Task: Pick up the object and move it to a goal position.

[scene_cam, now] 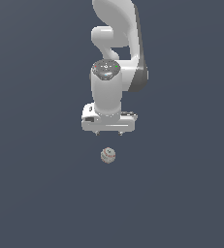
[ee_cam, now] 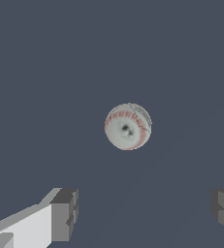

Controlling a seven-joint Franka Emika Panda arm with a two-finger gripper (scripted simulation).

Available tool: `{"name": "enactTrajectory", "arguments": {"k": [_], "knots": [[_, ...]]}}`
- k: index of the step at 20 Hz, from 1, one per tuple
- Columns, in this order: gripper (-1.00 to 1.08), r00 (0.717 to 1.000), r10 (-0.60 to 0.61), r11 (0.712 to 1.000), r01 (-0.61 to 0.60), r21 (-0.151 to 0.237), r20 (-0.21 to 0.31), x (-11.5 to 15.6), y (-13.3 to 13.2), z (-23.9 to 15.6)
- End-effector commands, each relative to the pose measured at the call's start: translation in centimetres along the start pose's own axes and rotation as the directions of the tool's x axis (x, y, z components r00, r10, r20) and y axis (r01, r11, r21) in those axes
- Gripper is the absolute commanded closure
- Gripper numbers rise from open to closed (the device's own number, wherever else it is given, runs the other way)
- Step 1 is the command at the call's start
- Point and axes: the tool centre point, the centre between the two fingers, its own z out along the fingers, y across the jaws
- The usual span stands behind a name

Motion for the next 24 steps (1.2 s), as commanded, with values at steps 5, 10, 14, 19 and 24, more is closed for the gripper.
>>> {"name": "enactTrajectory", "arguments": {"k": [5,10,14,19,24], "knots": [[-0.92,1.0,-0.018,1.0,0.018,-0.002,-0.002,0.1,-0.2,-0.2],[-0.92,0.998,-0.067,0.998,0.067,-0.01,-0.008,0.3,-0.9,-0.7],[-0.92,0.997,-0.073,0.997,0.073,-0.011,-0.009,0.4,-1.0,-0.8],[-0.92,0.996,-0.085,0.996,0.085,-0.011,-0.008,0.5,-0.9,-0.5],[-0.92,0.991,-0.131,0.991,0.13,-0.012,-0.007,1.2,-0.7,0.6]]}}
